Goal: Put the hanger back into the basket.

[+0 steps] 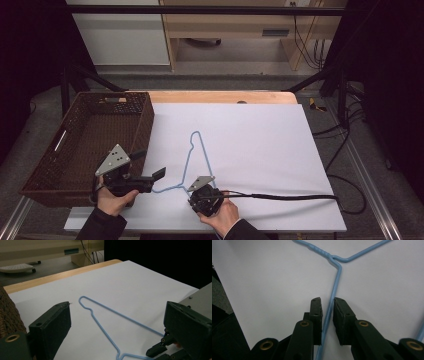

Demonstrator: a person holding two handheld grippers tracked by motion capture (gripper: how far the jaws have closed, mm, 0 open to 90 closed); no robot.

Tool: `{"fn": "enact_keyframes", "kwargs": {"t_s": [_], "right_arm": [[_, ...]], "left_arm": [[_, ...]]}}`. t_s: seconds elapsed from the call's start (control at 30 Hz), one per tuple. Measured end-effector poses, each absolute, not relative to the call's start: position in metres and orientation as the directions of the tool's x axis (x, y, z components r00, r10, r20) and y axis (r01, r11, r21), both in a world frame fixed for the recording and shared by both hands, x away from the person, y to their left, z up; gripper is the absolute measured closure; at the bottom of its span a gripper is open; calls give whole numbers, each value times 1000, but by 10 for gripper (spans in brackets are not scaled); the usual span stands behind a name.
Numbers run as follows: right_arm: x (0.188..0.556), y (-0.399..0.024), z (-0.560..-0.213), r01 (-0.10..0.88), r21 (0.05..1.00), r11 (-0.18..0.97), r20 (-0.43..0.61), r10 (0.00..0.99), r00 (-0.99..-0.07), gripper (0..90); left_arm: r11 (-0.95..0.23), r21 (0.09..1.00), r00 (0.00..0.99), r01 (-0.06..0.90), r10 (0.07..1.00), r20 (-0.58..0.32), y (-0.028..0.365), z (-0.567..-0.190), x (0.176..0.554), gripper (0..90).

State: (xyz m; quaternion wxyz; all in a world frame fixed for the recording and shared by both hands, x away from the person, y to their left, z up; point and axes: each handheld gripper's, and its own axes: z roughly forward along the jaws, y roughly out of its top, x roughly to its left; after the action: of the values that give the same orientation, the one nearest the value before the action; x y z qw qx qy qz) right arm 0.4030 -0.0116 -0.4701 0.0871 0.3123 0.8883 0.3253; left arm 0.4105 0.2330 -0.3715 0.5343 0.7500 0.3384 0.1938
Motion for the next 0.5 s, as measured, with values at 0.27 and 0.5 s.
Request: {"fn": "enact_keyframes", "kwargs": {"t_s": [0.27, 0.5], "right_arm": [[404, -10, -469, 560, 614, 556, 79, 663, -744, 861], [405, -12, -469, 574, 615, 540, 106, 665, -739, 873]], "left_arm": [[-210, 929, 699, 305, 712, -69, 230, -373, 411, 72], [-203, 933, 699, 298, 712, -68, 232, -372, 410, 72]]}}
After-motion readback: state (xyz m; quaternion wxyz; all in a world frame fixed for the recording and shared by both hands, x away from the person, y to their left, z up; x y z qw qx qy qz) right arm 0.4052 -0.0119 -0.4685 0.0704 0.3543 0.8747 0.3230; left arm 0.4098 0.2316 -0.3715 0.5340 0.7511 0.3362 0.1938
